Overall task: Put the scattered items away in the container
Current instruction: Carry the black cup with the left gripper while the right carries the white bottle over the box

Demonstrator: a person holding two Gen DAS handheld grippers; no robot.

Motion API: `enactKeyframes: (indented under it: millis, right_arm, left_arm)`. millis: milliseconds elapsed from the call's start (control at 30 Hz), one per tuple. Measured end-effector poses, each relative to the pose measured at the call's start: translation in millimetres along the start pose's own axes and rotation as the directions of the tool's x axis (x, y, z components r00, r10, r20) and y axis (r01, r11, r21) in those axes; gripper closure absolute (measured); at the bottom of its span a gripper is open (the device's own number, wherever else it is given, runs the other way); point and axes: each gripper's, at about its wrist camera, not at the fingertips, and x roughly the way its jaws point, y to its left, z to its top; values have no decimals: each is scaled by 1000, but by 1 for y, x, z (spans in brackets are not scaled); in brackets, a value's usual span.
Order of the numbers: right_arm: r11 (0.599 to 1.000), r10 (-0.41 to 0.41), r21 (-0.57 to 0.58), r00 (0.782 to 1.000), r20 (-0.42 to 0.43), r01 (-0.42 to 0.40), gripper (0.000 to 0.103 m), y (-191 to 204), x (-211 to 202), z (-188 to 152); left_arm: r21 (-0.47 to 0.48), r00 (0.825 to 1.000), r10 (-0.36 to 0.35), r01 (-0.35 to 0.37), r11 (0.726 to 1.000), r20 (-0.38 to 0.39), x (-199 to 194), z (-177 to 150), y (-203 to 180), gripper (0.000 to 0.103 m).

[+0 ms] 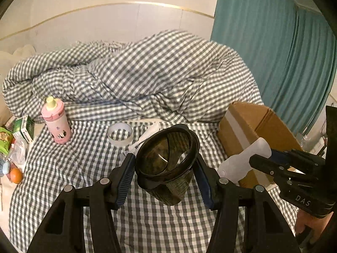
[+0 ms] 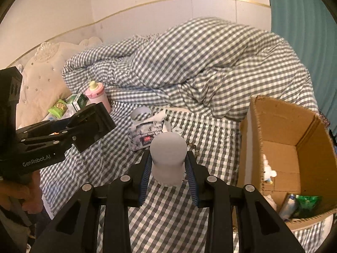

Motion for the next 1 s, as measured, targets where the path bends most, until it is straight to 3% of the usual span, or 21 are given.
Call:
enactKeyframes:
  millis: [533, 1000]
  right_arm:
    - [999, -41, -18, 990, 137, 44, 71, 17, -95, 4]
    - [998, -64, -14, 980, 190, 68, 71, 19, -143, -7]
  left_arm:
    - [39, 992, 0, -5, 999, 127, -80, 9, -34, 47]
    - [73, 985, -30, 17, 997, 168, -107, 4, -64, 46]
